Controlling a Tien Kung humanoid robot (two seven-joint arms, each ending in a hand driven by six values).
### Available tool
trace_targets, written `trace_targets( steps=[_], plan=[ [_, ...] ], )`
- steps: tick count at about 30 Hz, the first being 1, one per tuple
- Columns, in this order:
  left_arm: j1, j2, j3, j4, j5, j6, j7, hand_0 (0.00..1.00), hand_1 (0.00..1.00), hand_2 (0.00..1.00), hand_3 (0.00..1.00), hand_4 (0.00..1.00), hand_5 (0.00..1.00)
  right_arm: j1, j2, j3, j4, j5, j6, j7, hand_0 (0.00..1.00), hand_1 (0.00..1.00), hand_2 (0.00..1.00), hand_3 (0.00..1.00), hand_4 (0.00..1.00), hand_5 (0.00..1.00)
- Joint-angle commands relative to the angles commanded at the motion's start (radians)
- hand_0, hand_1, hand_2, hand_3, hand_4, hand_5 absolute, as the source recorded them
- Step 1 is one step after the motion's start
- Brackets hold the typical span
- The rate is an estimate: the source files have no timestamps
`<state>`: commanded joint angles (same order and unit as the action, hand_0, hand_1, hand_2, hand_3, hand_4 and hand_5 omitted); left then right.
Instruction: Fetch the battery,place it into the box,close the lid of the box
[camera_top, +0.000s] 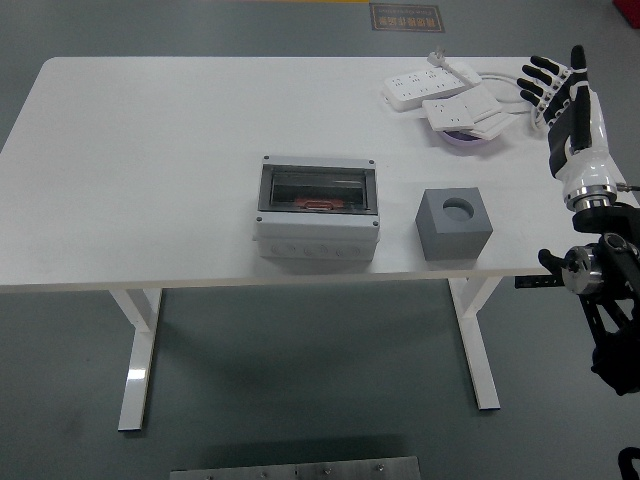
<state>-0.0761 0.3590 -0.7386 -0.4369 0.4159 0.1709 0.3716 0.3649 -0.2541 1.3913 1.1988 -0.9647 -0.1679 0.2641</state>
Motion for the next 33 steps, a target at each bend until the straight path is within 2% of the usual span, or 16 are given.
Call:
trace_targets(
  steps=[7,8,13,14,19,20,25,26,31,32,33],
  plan=[
    [0.0,0.0,-0.005,0.0,0.006,0.001,0.003,0.647,0.666,0.551,0.553,0.445,0.002,-0.001,0.0,0.001,0.004,-0.005,-0.01,0.007,0.758,0.701,0.721,0.722,0.905,0.998],
    [0.0,0.0,-0.005,0.0,0.005,0.001,0.003,0.647,0.666,0.551,0.553,0.445,0.002,-0.001,0.0,0.001,0.005,-0.009,-0.01,0.008,0.748,0.707,0.728,0.75,0.913,0.998],
    [-0.001,-0.001,-0.007,-0.001,0.007,0.002,0.005,0.647,0.666,0.551,0.553,0.445,0.002,-0.001,-0.001,0.0,0.013,-0.037,-0.011,0.008,0.748,0.707,0.728,0.75,0.913,0.998],
    [-0.001,0.0,-0.008,-0.001,0.007,0.002,0.005,0.647,0.665,0.55,0.552,0.442,0.002,-0.001,-0.002,0.0,0.015,-0.041,-0.011,0.008,0.645,0.688,0.705,0.728,0.819,0.451],
    [-0.001,0.001,-0.01,-0.001,0.009,0.003,0.007,0.647,0.665,0.55,0.552,0.442,0.002,0.0,-0.002,0.0,0.022,-0.058,-0.018,0.006,0.645,0.688,0.705,0.728,0.819,0.451],
    [-0.001,0.001,-0.01,-0.001,0.009,0.003,0.007,0.647,0.665,0.551,0.553,0.443,0.002,0.0,-0.002,0.0,0.023,-0.059,-0.019,0.006,0.598,0.681,0.706,0.69,0.672,0.15],
    [0.0,0.0,-0.01,-0.001,0.008,0.003,0.007,0.647,0.665,0.551,0.553,0.443,0.002,0.0,-0.003,0.001,0.025,-0.061,-0.024,0.006,0.598,0.681,0.706,0.69,0.672,0.15],
    [0.0,0.0,-0.01,-0.001,0.009,0.003,0.007,0.647,0.665,0.551,0.553,0.444,0.002,0.0,-0.003,0.001,0.025,-0.06,-0.025,0.006,0.62,0.692,0.729,0.702,0.562,0.054],
    [0.002,0.0,-0.011,-0.002,0.009,0.003,0.008,0.647,0.665,0.551,0.553,0.444,0.002,-0.001,-0.003,0.003,0.026,-0.058,-0.03,0.007,0.62,0.692,0.729,0.702,0.562,0.054],
    [0.002,0.0,-0.011,-0.002,0.009,0.003,0.008,0.647,0.666,0.552,0.553,0.445,0.002,-0.001,-0.003,0.003,0.026,-0.057,-0.031,0.008,0.674,0.724,0.753,0.711,0.419,0.042],
    [0.002,0.0,-0.011,-0.002,0.009,0.003,0.008,0.647,0.666,0.552,0.553,0.445,0.002,-0.001,-0.002,0.003,0.026,-0.056,-0.033,0.009,0.674,0.724,0.753,0.711,0.419,0.042]
  ],
)
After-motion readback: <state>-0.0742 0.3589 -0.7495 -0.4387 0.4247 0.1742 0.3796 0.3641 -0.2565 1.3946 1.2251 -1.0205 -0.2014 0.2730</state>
